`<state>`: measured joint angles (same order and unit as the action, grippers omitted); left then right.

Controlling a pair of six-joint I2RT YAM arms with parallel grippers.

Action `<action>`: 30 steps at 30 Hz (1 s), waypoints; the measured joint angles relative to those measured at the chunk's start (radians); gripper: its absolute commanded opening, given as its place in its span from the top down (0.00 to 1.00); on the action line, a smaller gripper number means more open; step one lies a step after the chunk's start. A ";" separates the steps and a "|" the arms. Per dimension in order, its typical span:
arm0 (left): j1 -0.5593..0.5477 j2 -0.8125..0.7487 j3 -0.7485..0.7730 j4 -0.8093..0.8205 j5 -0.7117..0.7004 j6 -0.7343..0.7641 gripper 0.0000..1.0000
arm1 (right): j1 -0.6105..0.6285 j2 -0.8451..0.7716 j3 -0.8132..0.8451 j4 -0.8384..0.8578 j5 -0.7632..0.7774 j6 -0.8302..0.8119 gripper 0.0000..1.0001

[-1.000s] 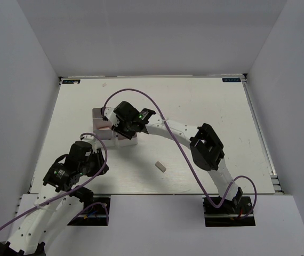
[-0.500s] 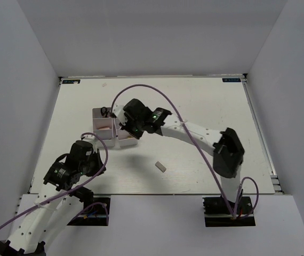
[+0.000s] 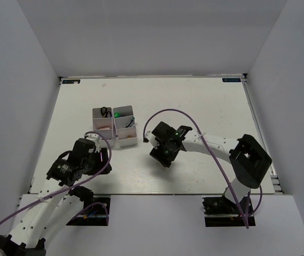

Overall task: Sort the stationery into containers
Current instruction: Pick up the stationery from the center of the board.

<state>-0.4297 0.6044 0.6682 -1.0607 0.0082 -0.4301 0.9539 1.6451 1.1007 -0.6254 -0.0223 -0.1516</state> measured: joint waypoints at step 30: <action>0.000 -0.089 -0.007 -0.016 0.000 0.019 0.27 | 0.039 0.169 0.054 0.084 0.009 0.123 0.92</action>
<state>-0.4297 0.5159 0.6609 -1.0763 0.0078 -0.4110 0.9928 1.8145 1.1545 -0.5419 -0.0132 -0.0284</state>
